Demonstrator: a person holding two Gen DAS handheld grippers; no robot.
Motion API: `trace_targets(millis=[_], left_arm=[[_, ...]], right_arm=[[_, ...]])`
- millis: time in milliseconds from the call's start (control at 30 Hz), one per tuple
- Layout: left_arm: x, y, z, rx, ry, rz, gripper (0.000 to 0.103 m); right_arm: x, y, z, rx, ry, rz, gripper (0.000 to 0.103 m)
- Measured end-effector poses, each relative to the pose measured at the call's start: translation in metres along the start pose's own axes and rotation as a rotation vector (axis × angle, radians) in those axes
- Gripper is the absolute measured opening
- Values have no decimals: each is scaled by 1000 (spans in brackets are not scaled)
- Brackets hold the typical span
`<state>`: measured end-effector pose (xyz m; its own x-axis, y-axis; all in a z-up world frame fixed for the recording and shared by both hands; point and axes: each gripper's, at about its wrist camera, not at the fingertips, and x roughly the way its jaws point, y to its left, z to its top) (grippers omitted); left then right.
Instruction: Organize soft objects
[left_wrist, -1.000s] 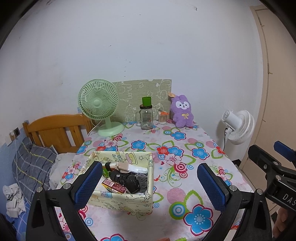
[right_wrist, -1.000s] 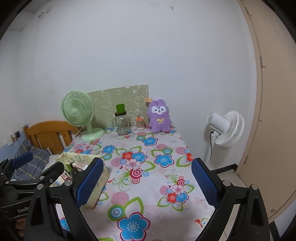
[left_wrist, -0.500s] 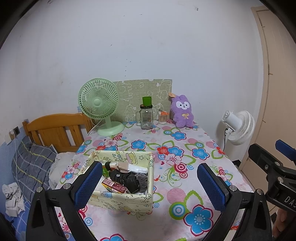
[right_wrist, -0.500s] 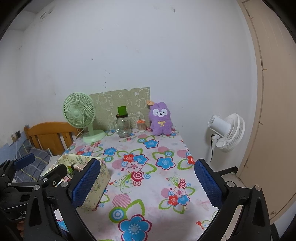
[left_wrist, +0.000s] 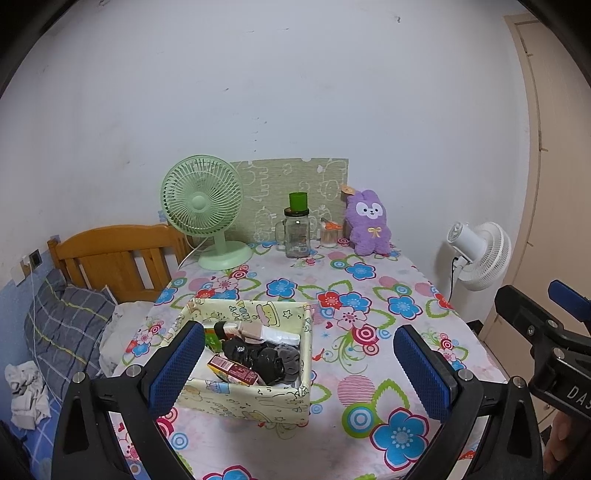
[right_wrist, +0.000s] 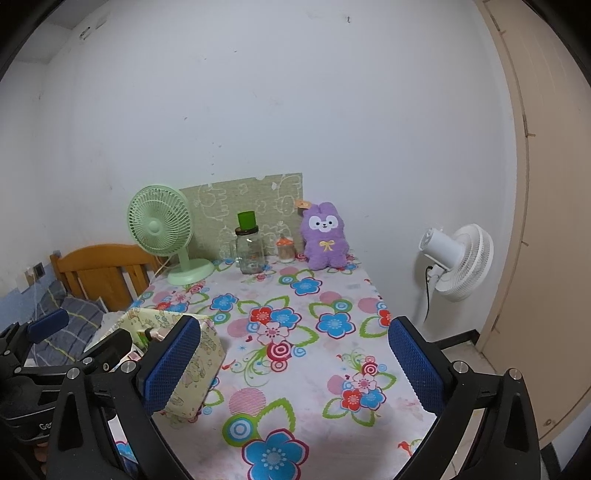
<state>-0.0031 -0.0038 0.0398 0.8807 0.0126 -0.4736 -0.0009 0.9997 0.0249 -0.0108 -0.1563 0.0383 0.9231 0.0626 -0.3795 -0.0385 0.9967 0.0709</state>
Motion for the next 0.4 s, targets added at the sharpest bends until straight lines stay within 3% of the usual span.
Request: trace_targets(millis=[400], left_arm=[[2, 4, 0, -16, 5, 8, 103]], right_arm=[[4, 4, 0, -11, 10, 4, 103]])
